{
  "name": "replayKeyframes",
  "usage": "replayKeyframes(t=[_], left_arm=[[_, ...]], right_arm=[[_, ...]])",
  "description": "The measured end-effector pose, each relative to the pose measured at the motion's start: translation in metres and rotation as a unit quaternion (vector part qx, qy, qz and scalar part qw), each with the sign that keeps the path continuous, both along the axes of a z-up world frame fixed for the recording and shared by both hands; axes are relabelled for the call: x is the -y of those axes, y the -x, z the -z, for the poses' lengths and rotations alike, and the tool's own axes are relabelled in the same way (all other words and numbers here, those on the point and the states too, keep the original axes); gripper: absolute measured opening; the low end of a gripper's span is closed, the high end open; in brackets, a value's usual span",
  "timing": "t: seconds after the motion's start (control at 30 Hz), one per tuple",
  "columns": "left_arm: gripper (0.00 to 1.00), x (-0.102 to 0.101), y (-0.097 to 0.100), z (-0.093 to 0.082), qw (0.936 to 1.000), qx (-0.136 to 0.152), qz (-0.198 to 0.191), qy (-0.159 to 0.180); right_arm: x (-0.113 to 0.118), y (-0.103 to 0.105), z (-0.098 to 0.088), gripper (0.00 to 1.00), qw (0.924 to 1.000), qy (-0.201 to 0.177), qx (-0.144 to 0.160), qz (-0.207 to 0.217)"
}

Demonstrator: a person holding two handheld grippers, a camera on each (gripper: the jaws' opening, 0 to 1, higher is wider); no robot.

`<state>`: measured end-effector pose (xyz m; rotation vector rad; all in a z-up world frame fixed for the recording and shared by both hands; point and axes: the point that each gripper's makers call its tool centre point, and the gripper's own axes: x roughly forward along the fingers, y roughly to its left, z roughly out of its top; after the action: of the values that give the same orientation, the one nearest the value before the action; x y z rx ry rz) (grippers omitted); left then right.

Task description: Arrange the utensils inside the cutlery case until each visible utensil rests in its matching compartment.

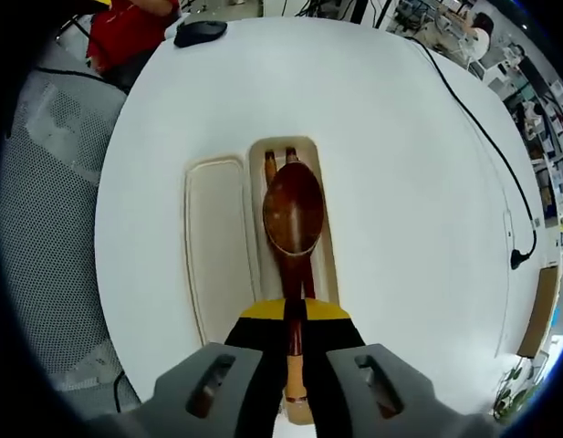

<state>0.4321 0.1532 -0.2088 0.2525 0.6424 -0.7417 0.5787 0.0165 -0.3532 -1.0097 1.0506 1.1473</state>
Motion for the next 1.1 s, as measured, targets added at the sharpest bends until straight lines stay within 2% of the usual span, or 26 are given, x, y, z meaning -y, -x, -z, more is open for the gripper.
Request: replayKeyframes(t=[0.23, 0.47, 0.77, 0.83, 1.1], left_arm=[[0.72, 0.001, 0.001, 0.001, 1.0, -0.001, 0.003, -0.001], [0.72, 0.002, 0.002, 0.0, 1.0, 0.0, 0.007, 0.0], [0.72, 0.004, 0.004, -0.001, 0.9999, 0.001, 0.01, 0.002], [0.72, 0.004, 0.004, -0.001, 0.9999, 0.002, 0.009, 0.003], [0.71, 0.005, 0.006, 0.0, 0.9999, 0.003, 0.015, -0.002]], right_arm=[[0.001, 0.004, -0.004, 0.02, 0.9994, -0.014, -0.019, 0.024], [0.002, 0.005, -0.013, 0.04, 0.9985, -0.029, -0.022, 0.041], [0.002, 0.001, -0.042, 0.12, 0.9959, -0.068, 0.011, 0.059], [0.006, -0.004, -0.052, 0.12, 0.9941, -0.076, 0.037, 0.069], [0.028, -0.003, -0.077, 0.21, 0.9872, -0.101, 0.064, 0.106]])
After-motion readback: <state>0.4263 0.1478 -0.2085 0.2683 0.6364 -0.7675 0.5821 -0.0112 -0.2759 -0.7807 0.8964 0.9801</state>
